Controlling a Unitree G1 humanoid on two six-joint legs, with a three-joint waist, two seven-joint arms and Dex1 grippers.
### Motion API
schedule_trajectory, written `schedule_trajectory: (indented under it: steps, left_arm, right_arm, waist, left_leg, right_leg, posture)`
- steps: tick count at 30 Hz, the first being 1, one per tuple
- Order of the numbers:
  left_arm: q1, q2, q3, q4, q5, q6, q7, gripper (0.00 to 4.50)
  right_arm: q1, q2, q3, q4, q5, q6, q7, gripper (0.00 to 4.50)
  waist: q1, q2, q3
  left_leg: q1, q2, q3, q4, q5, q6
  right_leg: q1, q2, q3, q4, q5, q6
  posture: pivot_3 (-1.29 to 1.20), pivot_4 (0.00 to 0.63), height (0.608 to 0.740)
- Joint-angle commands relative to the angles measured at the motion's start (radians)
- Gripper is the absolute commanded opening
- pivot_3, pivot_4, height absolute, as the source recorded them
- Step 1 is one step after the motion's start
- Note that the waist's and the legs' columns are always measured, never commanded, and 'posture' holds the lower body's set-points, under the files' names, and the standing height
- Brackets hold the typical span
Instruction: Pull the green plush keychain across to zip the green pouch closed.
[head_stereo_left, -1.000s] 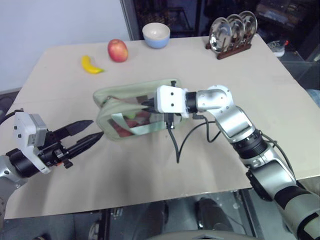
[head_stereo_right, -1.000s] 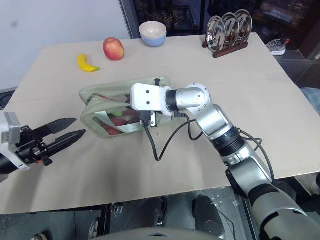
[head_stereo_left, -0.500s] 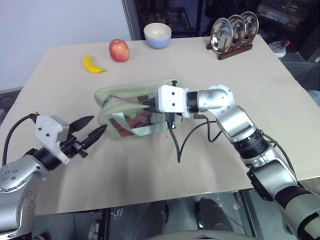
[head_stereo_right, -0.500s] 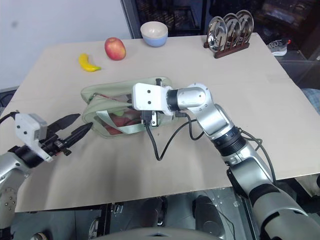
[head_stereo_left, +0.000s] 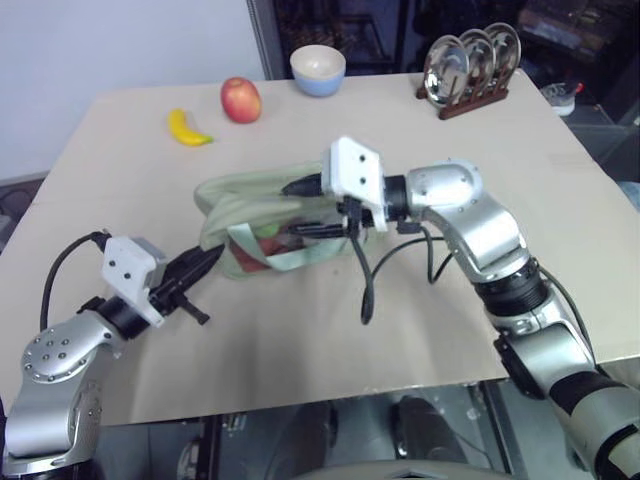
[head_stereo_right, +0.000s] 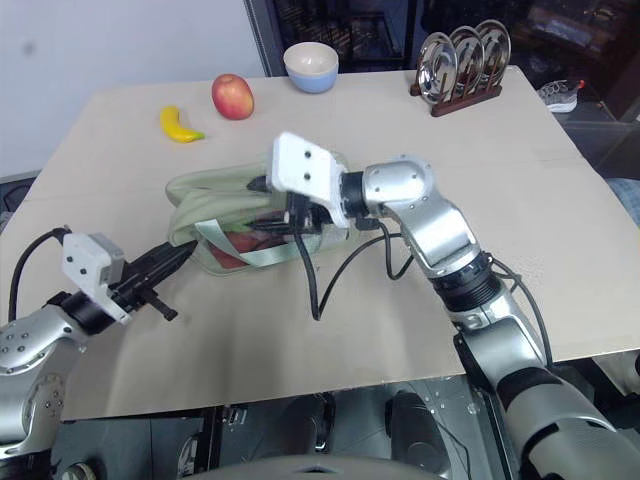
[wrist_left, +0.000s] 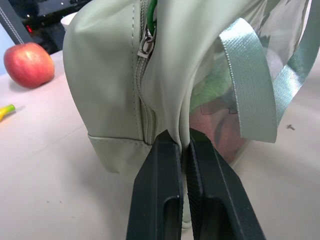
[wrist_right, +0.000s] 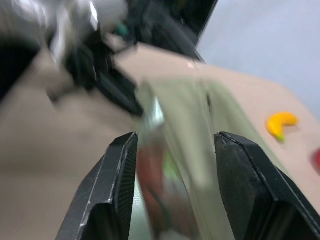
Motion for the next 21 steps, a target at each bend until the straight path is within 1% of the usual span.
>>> schedule_trajectory:
  steps: [1,4,5,6,8,10,14,21]
  left_arm:
    - [0.010,-0.008,0.001,-0.008,0.022,-0.043,0.000,0.00]
    - [0.014,-0.014,-0.005,-0.008,0.033,-0.061,0.002,0.00]
    - [0.014,-0.016,-0.006,-0.008,0.036,-0.067,0.001,0.00]
    - [0.014,-0.016,-0.007,-0.007,0.039,-0.072,0.001,0.00]
    - [0.010,-0.018,-0.006,-0.002,0.047,-0.082,0.004,0.00]
    - [0.010,-0.020,-0.005,0.001,0.051,-0.088,0.004,0.00]
    - [0.014,-0.022,-0.007,0.000,0.056,-0.098,0.005,0.00]
    - [0.014,-0.022,-0.008,0.006,0.060,-0.106,0.000,0.00]
  right_arm:
    - [-0.107,0.040,-0.046,0.034,0.045,0.131,-0.080,2.56]
    - [-0.126,0.052,-0.004,0.113,0.009,0.154,-0.118,2.56]
    - [-0.126,0.052,0.016,0.147,-0.002,0.154,-0.114,2.18]
    - [-0.123,0.046,0.043,0.177,-0.008,0.157,-0.096,2.06]
    - [-0.108,0.040,0.094,0.227,-0.022,0.143,-0.061,2.06]
    - [-0.098,0.052,0.127,0.281,-0.046,0.111,-0.066,2.06]
    - [-0.103,0.103,0.108,0.355,-0.035,0.157,-0.096,2.06]
    - [-0.123,0.121,0.147,0.420,-0.040,0.246,-0.055,2.06]
  waist:
    - [0.002,0.000,-0.001]
    - [0.003,-0.002,-0.002]
    - [0.003,-0.001,-0.002]
    - [0.002,-0.001,-0.002]
    - [0.002,-0.001,-0.002]
    - [0.001,-0.001,-0.001]
    - [-0.003,-0.001,-0.002]
    - [-0.001,-0.001,-0.002]
  left_leg:
    - [0.000,0.000,0.000,0.000,0.000,0.000]
    - [0.001,0.000,-0.001,0.000,0.000,0.000]
    - [0.001,0.000,0.000,0.000,0.000,0.000]
    - [0.000,-0.001,0.000,0.000,0.000,0.000]
    - [0.000,-0.001,0.000,0.000,0.000,0.000]
    - [0.000,-0.001,0.000,0.000,0.000,0.000]
    - [0.000,0.000,0.001,0.000,0.000,0.000]
    - [0.000,0.000,0.001,0.000,0.000,0.000]
  right_leg:
    - [-0.001,0.000,-0.001,0.001,0.000,0.000]
    - [-0.001,-0.001,-0.003,0.000,0.000,0.000]
    - [-0.001,-0.001,-0.003,0.000,0.000,0.000]
    - [-0.001,-0.002,-0.003,0.000,0.000,0.000]
    - [-0.001,-0.002,-0.002,0.001,0.000,0.000]
    - [-0.002,-0.002,-0.003,0.001,0.000,0.000]
    - [-0.002,-0.001,-0.003,0.002,0.000,0.000]
    - [-0.002,-0.001,-0.003,0.002,0.000,0.000]
  posture:
    - [0.00,0.150,0.740]
    - [0.00,0.150,0.740]
    - [0.00,0.150,0.740]
    - [0.00,0.150,0.740]
    - [0.00,0.150,0.740]
    - [0.00,0.150,0.740]
    - [0.00,0.150,0.740]
    - [0.00,0.150,0.740]
